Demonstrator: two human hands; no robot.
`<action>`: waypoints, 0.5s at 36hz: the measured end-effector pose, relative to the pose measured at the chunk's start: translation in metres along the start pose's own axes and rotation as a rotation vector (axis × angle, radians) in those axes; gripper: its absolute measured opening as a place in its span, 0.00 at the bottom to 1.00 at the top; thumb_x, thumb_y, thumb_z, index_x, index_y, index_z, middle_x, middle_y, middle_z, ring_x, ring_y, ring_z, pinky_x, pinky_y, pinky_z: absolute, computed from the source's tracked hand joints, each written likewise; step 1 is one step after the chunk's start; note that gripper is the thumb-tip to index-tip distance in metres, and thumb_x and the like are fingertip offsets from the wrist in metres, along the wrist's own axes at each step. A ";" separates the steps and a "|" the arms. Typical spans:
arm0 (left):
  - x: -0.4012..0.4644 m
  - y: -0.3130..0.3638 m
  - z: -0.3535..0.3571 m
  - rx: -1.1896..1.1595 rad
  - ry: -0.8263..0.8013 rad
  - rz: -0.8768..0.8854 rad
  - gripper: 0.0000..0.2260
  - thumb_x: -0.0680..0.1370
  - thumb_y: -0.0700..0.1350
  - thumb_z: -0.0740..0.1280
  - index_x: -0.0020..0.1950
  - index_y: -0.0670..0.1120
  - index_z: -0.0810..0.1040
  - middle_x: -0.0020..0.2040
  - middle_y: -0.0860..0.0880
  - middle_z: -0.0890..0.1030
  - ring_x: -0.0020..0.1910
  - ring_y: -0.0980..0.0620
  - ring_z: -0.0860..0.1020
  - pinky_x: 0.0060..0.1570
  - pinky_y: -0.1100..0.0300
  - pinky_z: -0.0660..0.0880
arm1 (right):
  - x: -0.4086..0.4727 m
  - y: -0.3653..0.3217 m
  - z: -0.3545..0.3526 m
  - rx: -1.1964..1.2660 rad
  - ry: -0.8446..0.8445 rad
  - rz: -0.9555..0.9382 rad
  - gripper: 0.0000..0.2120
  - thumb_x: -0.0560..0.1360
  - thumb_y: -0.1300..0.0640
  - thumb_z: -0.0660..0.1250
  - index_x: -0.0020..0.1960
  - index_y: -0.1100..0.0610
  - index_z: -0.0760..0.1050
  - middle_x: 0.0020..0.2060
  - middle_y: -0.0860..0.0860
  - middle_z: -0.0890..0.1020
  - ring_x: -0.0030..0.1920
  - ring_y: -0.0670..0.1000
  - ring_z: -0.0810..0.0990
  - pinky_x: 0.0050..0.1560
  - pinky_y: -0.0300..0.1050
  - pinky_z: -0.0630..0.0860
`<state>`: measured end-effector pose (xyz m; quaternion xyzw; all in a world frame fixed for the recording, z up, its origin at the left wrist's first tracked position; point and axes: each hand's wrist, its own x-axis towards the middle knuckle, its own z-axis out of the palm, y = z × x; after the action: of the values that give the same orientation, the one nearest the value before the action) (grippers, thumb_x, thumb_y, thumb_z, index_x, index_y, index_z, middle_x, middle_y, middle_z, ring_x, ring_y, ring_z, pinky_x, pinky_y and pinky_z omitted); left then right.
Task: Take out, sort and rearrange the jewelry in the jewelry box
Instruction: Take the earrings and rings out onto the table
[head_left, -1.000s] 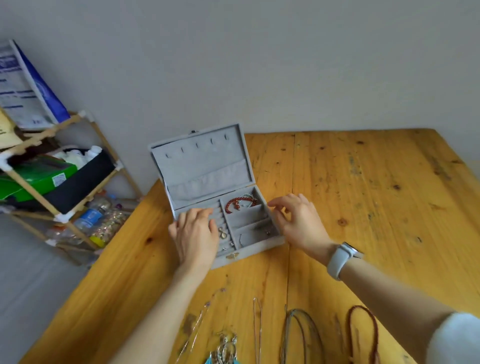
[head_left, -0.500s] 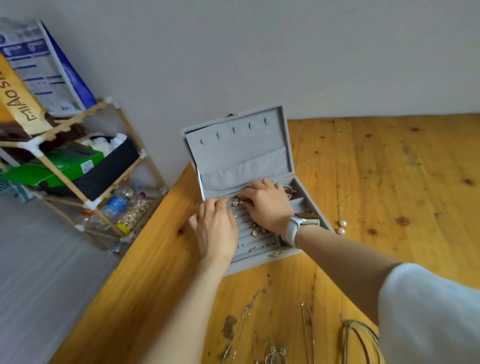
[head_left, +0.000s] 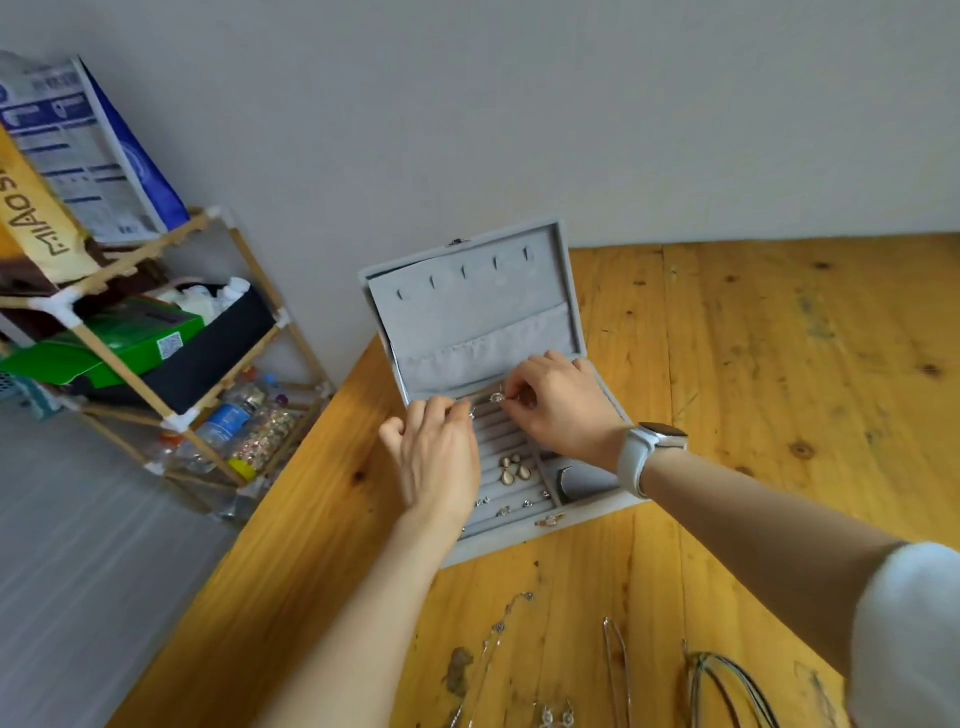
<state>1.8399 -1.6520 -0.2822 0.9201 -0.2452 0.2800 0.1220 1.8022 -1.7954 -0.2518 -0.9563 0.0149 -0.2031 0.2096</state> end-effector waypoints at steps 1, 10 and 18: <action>0.003 0.001 0.000 -0.002 -0.030 -0.001 0.08 0.72 0.39 0.70 0.50 0.46 0.82 0.42 0.49 0.80 0.44 0.45 0.76 0.44 0.54 0.56 | -0.002 0.002 -0.005 0.037 0.018 0.015 0.06 0.75 0.55 0.63 0.49 0.55 0.75 0.47 0.50 0.79 0.52 0.52 0.72 0.49 0.45 0.60; 0.017 0.010 0.005 0.098 -0.204 -0.150 0.08 0.78 0.43 0.61 0.52 0.50 0.79 0.50 0.51 0.80 0.53 0.48 0.72 0.48 0.55 0.56 | -0.036 0.036 -0.041 0.119 0.080 0.107 0.02 0.74 0.55 0.65 0.43 0.51 0.74 0.39 0.44 0.75 0.45 0.49 0.69 0.49 0.48 0.68; 0.030 0.017 -0.003 0.060 -0.235 -0.226 0.06 0.75 0.47 0.64 0.51 0.50 0.78 0.49 0.50 0.81 0.54 0.49 0.73 0.50 0.55 0.58 | -0.066 0.069 -0.069 0.156 0.151 0.193 0.04 0.74 0.56 0.66 0.41 0.50 0.72 0.38 0.45 0.75 0.44 0.48 0.70 0.49 0.48 0.69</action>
<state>1.8514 -1.6770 -0.2613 0.9715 -0.1443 0.1620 0.0957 1.7187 -1.8777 -0.2480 -0.9133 0.1066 -0.2541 0.3000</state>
